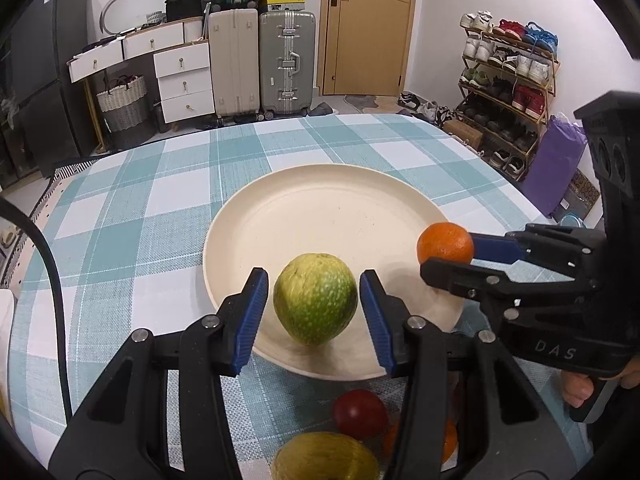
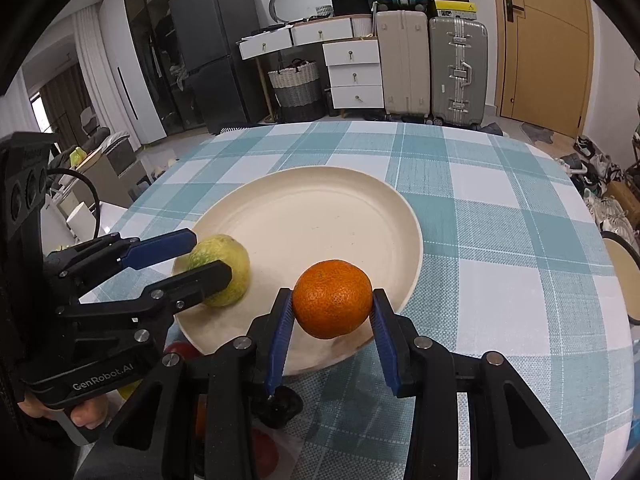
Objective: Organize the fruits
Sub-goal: 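Carry the green citrus and tangerine in both grippers and lower onto the cream plate, then open both grippers to release the fruits on the plate, then withdraw both grippers from the plate toward the remaining fruits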
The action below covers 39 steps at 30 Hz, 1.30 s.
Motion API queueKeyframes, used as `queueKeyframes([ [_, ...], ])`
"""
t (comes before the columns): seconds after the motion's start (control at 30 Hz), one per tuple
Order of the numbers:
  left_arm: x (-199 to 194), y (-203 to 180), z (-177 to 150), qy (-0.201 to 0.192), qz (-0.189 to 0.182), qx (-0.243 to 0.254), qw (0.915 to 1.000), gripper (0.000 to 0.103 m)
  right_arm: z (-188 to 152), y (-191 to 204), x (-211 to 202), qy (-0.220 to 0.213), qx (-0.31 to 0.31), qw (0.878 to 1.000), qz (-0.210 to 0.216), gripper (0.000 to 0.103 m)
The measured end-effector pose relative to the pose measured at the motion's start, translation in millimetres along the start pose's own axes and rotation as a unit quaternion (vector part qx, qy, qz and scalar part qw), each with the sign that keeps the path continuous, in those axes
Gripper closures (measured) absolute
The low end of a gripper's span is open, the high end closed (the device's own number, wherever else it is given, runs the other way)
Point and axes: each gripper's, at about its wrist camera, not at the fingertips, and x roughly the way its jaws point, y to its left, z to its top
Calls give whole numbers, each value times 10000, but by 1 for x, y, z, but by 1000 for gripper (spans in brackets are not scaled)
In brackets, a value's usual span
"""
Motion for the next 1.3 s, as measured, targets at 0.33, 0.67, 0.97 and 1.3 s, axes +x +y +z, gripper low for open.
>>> queueKeyframes([
  [0.33, -18, 6, 0, -177, 13, -87, 9998, 51, 2, -3, -16, -314, 161, 9994, -30, 31],
  [0.67, -76, 16, -8, -592, 162, -205, 9979, 1, -14, -3, -52, -645, 182, 9977, -59, 0],
  [0.97, -124, 16, -36, -765, 386, -191, 9961, 0, -32, 5, -75, -673, 118, 9977, -24, 0],
  [1.3, -148, 12, -64, -719, 408, -203, 9964, 0, -49, 10, -91, -761, 134, 9970, 66, 0],
])
